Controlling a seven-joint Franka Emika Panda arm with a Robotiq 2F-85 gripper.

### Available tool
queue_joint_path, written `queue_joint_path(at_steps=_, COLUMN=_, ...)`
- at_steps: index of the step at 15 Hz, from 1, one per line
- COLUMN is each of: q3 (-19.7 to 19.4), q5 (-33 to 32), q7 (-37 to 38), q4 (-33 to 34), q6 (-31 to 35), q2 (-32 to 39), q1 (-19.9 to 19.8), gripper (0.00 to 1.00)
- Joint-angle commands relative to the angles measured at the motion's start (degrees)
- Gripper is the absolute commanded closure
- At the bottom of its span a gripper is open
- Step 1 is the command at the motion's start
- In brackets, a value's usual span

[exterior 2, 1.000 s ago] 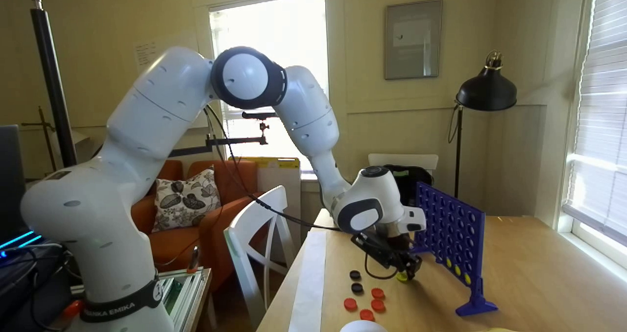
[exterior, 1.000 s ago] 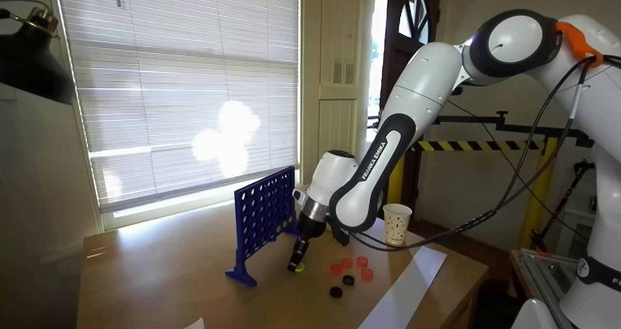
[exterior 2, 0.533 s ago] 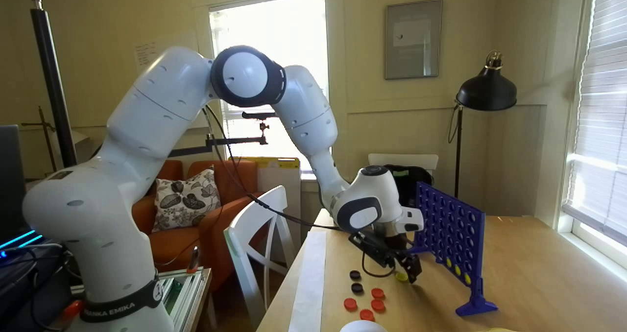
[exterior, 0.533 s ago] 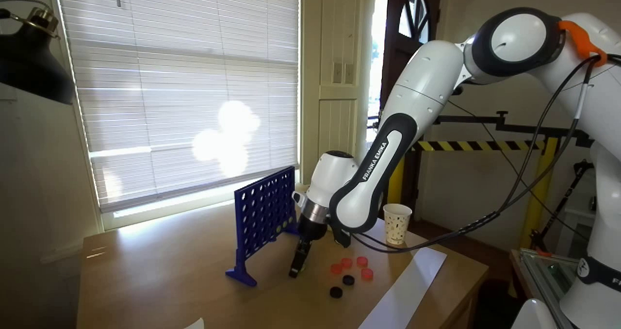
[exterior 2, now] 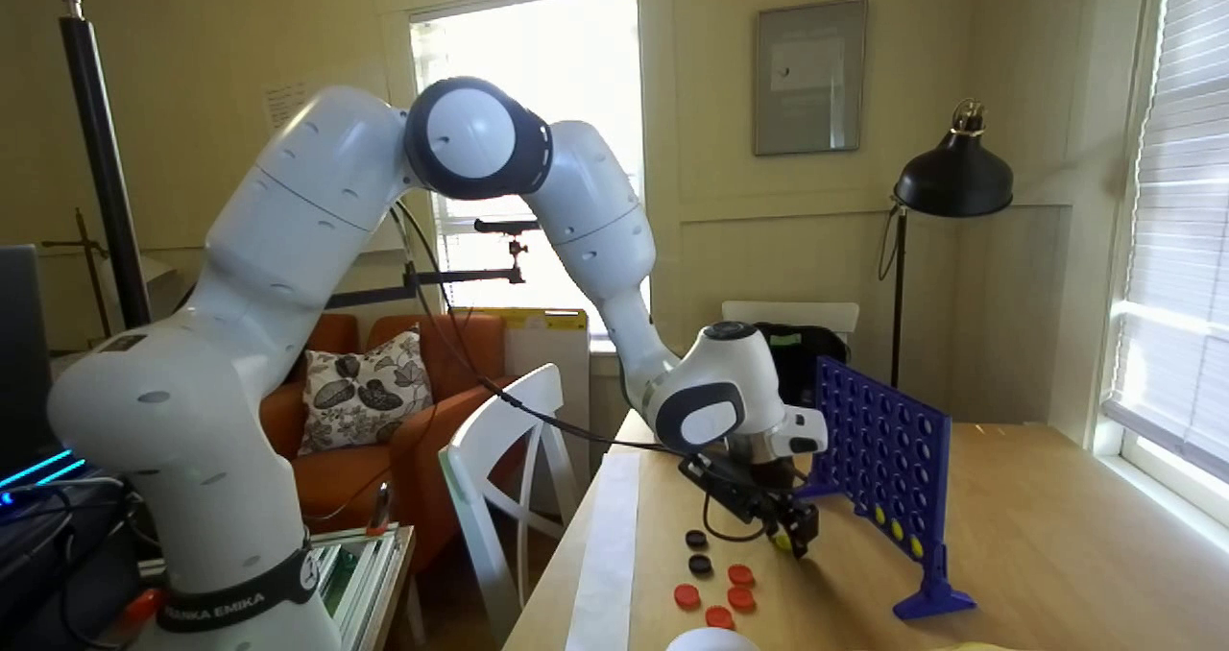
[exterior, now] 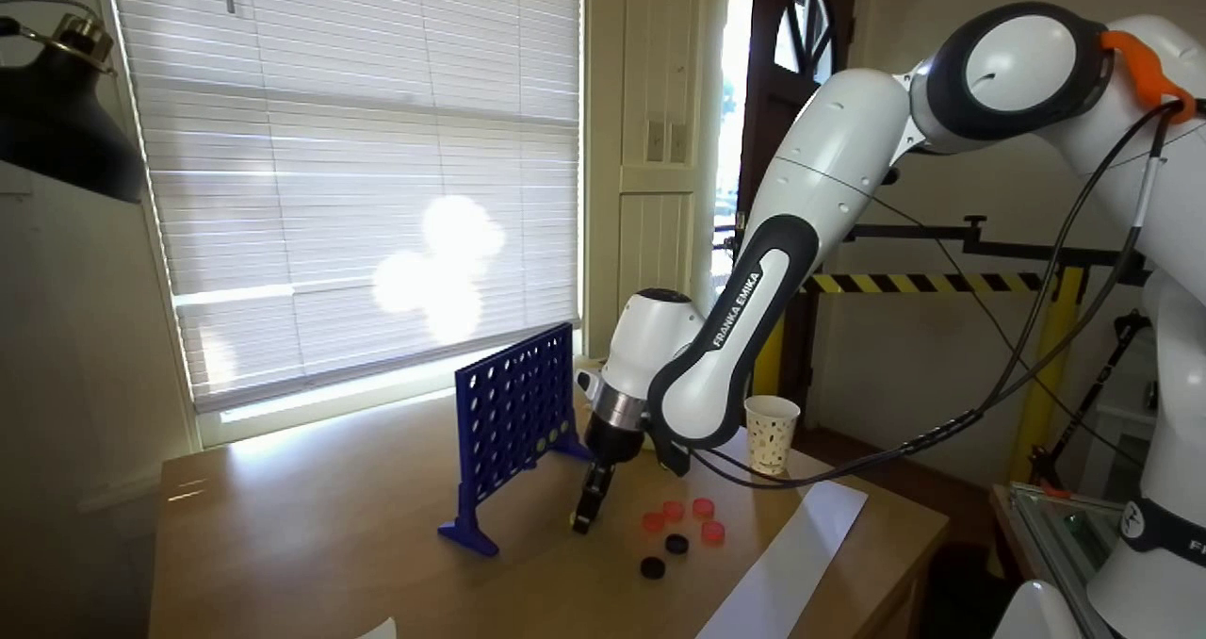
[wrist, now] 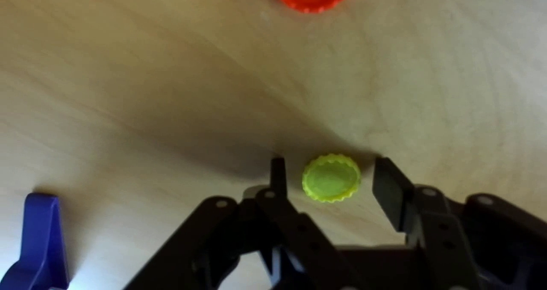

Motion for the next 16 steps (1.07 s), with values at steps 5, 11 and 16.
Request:
queue_joint_path(at_steps=5, q3=-0.64, q5=-2.07, q7=2.22, q4=-1.20, q6=0.58, q2=-1.23, q1=0.55, gripper=0.05)
queue_joint_path(at_steps=11, q3=-0.37, q5=-2.06, q7=2.02, q4=-0.90, q6=2.19, q2=-0.76, q1=0.28, gripper=0.19)
queue_joint_path(at_steps=16, q3=-0.28, q5=-2.06, q7=1.94, q4=-0.96, q6=2.31, q2=-0.78, q1=0.14, gripper=0.32)
